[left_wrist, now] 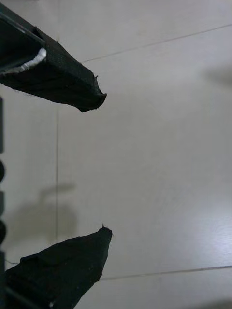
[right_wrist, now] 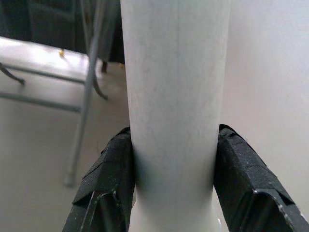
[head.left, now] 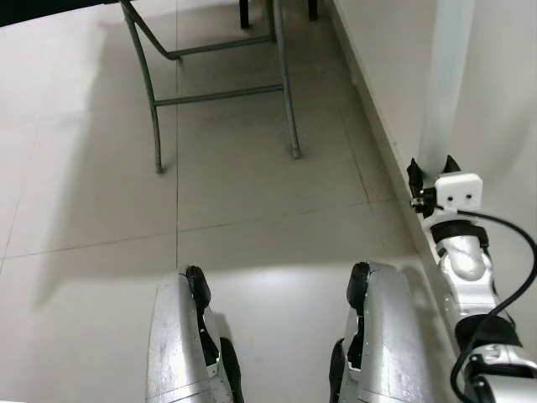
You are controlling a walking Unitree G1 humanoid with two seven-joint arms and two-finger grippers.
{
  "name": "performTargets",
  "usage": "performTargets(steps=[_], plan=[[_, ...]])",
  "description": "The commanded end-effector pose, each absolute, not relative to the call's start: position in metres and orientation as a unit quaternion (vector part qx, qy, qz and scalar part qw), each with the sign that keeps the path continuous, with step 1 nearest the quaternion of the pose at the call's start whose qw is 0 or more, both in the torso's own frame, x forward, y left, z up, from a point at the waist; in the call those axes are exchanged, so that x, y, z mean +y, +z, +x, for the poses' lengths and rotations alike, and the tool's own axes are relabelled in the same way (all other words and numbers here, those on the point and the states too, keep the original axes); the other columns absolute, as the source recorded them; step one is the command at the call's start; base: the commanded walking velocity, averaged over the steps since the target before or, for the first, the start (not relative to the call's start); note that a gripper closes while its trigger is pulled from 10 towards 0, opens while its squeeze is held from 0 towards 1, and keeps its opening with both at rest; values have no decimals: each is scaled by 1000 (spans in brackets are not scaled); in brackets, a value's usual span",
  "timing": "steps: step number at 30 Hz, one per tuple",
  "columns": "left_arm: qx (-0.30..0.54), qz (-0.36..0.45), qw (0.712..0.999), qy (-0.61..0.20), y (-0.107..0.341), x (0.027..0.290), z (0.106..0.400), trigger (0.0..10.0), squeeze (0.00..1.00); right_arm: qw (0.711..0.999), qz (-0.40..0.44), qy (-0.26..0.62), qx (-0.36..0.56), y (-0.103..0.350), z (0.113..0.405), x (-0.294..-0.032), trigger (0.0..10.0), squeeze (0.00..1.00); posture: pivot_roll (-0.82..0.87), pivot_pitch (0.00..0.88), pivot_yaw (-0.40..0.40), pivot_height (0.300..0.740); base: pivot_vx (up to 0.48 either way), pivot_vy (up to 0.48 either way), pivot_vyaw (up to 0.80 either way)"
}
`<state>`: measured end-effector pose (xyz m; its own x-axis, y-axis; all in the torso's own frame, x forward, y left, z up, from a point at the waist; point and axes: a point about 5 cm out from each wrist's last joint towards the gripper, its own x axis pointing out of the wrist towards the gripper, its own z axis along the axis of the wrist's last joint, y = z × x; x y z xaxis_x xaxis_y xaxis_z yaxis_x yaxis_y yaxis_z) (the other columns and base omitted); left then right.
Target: Building children table
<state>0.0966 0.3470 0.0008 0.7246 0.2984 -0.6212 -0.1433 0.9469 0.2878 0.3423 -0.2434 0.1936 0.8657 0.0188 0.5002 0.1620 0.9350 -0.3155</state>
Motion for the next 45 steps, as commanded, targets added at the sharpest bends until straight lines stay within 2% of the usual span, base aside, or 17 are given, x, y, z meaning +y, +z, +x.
performTargets(steps=[1,5,9,12,19,24,26,27,30,38,40,41,44,45], plan=[[381,106,910,125,-9,347,82,10000,0,945,-167,-40,-277,192,336,-236,10000,0,184,373,110,486,0,0,0],[377,105,912,126,-8,347,83,10000,0,944,-156,-48,-288,198,336,-233,10000,0,182,367,108,491,0,0,0],[321,107,931,137,10,348,107,10000,0,941,-103,-44,-319,221,339,-217,10000,0,169,341,88,510,0,0,0],[311,109,934,138,13,349,113,10000,0,941,-96,-42,-322,224,339,-214,10000,0,168,338,85,515,0,0,0],[244,135,951,130,33,345,152,10000,0,963,-58,-32,-260,213,350,-205,10000,0,134,261,41,538,0,0,0],[215,135,959,128,42,340,166,10000,0,965,-57,-36,-255,212,350,-206,10000,0,127,243,31,548,0,0,0],[157,144,971,113,64,329,190,10000,0,966,-49,-39,-249,211,348,-206,10000,0,111,204,13,557,0,0,0],[157,144,971,113,64,329,190,10000,0,966,-49,-39,-249,211,348,-206,10000,0,111,204,13,557,0,0,0],[64,151,985,60,102,296,223,10000,0,968,-45,-36,-246,210,339,-202,10000,0,98,169,4,571,0,0,0],[5,151,989,-1,122,259,245,10000,0,972,-38,-29,-229,204,333,-196,10000,0,85,135,0,590,0,0,0],[-24,145,989,-22,133,240,254,10000,0,975,-31,-23,-219,199,329,-190,10000,0,79,118,-1,600,0,0,0],[-24,145,989,-22,133,240,254,10000,0,975,-31,-23,-219,199,329,-190,10000,0,79,118,-1,600,0,0,0],[-65,126,989,-54,152,209,263,10000,0,982,-24,-2,-187,187,319,-176,10000,0,67,87,-3,614,0,0,0],[-65,126,989,-54,152,209,263,10000,0,982,-24,-2,-187,187,319,-176,10000,0,67,87,-3,614,0,0,0]])
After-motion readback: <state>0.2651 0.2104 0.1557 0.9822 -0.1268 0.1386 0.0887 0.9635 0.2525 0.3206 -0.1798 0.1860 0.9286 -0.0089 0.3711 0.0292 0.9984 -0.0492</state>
